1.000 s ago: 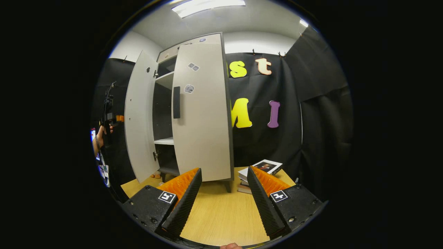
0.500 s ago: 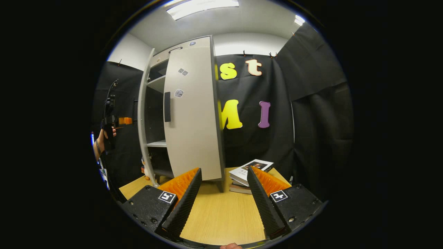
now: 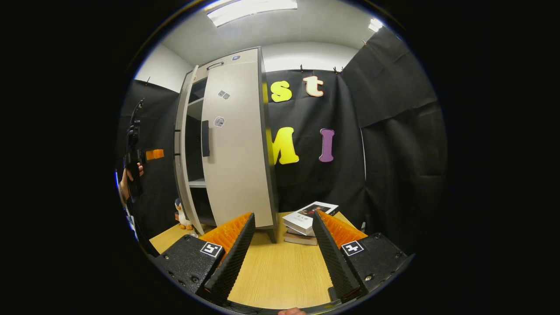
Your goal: Grasp the bottle in the cabinet with the left hand and place it on the coaster, then close the right door with the right hand and the left door with the left hand.
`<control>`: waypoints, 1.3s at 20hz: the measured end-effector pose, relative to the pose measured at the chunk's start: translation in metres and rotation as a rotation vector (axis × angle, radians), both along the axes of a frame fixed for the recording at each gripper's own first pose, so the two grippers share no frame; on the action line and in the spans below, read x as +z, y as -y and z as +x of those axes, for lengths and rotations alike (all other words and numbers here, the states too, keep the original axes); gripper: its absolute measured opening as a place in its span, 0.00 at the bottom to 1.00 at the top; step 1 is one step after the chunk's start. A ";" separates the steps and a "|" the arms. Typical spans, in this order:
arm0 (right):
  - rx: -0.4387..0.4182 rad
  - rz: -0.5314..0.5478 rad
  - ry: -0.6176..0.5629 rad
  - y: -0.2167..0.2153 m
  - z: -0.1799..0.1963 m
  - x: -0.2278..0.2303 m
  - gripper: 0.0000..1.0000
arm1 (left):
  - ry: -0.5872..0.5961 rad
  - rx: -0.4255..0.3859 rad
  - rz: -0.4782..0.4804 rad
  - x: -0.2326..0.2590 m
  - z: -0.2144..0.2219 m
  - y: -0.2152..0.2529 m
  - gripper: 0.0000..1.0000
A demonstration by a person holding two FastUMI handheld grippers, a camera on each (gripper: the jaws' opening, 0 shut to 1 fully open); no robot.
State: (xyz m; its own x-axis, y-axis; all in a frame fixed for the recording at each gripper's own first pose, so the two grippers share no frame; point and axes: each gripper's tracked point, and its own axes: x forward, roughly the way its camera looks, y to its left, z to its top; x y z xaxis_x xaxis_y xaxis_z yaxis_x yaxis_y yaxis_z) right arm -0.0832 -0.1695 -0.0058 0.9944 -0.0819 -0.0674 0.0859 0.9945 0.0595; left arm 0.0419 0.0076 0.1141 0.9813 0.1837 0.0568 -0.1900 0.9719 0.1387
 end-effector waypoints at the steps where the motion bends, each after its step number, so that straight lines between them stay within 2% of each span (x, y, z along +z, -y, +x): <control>1: 0.016 -0.001 0.003 -0.005 0.003 0.003 0.81 | 0.012 -0.001 0.022 -0.001 -0.007 0.008 0.94; 3: 0.051 -0.006 0.000 -0.016 0.009 0.007 0.81 | 0.018 -0.015 0.028 -0.010 -0.019 0.029 0.94; 5: 0.085 -0.020 0.003 -0.027 0.015 0.012 0.81 | 0.004 -0.058 -0.029 -0.027 -0.030 0.058 0.95; 6: 0.101 -0.026 0.008 -0.032 0.018 0.015 0.81 | 0.001 -0.083 -0.052 -0.034 -0.035 0.072 0.99; 10: 0.152 -0.039 0.013 -0.054 0.019 0.018 0.81 | 0.011 -0.115 -0.045 -0.058 -0.053 0.094 0.99; 11: 0.158 -0.044 0.008 -0.058 0.018 0.015 0.81 | 0.002 -0.120 -0.053 -0.066 -0.058 0.099 0.95; 12: 0.160 -0.052 0.004 -0.060 0.017 0.013 0.81 | -0.002 -0.124 -0.060 -0.072 -0.062 0.104 0.95; 18: 0.174 -0.061 -0.028 -0.070 0.010 0.005 0.81 | -0.002 -0.068 -0.080 -0.090 -0.072 0.088 0.94; 24: 0.172 -0.080 -0.011 -0.069 0.009 0.012 0.81 | -0.028 0.000 -0.045 -0.101 -0.076 0.065 0.95; 25: 0.172 -0.076 -0.013 -0.069 0.008 0.011 0.81 | -0.034 -0.002 -0.047 -0.103 -0.077 0.066 0.99; 26: 0.171 -0.071 -0.014 -0.069 0.008 0.010 0.82 | -0.039 -0.007 -0.052 -0.104 -0.078 0.068 0.94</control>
